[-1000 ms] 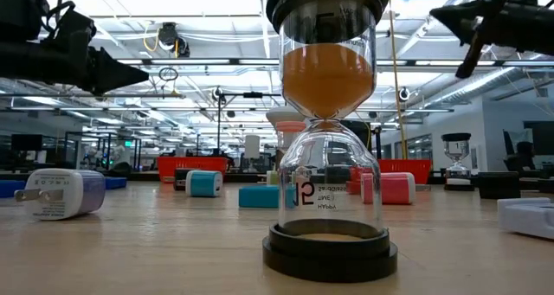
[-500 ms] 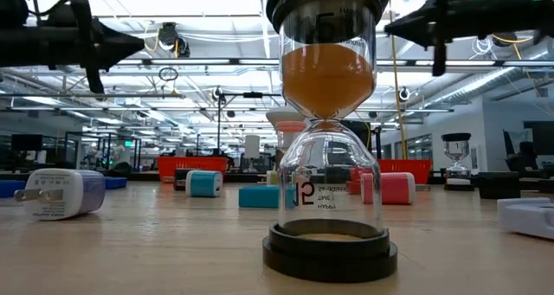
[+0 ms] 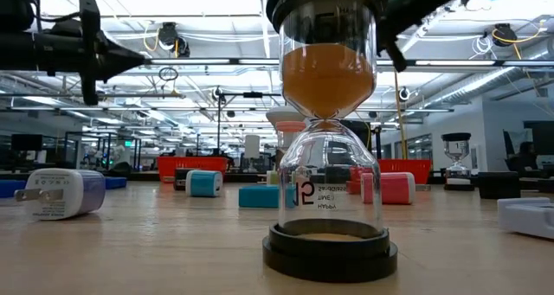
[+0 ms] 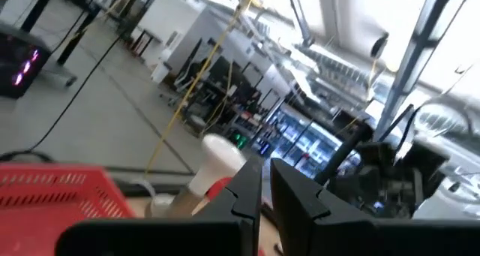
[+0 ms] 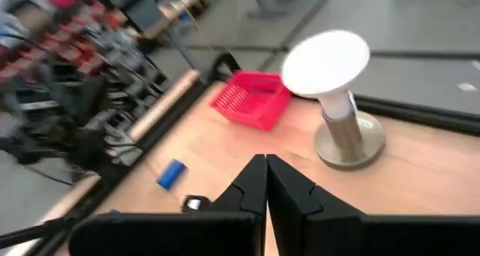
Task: Pick & Place Office items
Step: Put the red digital clock into the bottom right red bin
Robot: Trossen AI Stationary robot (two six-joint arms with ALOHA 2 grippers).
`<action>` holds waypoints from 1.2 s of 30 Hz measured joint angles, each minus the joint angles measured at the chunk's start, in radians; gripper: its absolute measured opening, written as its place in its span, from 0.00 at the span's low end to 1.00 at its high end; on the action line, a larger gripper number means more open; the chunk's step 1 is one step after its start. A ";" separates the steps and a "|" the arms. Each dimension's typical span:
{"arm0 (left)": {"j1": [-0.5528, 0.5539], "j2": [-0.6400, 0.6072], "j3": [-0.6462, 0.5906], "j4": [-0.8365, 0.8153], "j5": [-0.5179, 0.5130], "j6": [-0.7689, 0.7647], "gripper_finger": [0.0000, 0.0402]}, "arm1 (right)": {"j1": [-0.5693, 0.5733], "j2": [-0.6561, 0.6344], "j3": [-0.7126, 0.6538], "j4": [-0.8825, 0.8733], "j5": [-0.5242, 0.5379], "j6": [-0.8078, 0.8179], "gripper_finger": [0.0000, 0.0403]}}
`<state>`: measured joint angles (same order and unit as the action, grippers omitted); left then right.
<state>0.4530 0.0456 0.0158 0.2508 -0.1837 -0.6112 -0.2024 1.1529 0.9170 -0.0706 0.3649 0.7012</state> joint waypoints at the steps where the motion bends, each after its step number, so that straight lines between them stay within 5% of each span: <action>1: 0.000 0.000 0.000 -0.018 0.000 -0.001 0.07 | -0.006 0.028 0.039 -0.037 0.001 0.011 0.00; 8: 0.000 0.000 0.000 -0.143 0.068 -0.050 0.01 | -0.038 0.151 0.267 -0.319 -0.015 0.138 0.00; 13: 0.000 0.000 0.001 -0.204 0.023 -0.057 0.01 | -0.085 0.189 0.396 -0.549 -0.100 0.229 0.00; 26: 0.000 0.000 0.001 -0.192 -0.005 0.005 0.06 | -0.027 0.304 0.473 -0.841 -0.234 0.530 0.00; 36: 0.000 0.000 0.001 -0.199 -0.016 0.011 0.08 | 0.029 0.447 0.635 -1.048 -0.135 0.569 0.00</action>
<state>0.4530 0.0460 0.0166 0.0521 -0.2002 -0.6000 -0.1737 1.5996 1.5520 -1.1191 0.2299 1.2698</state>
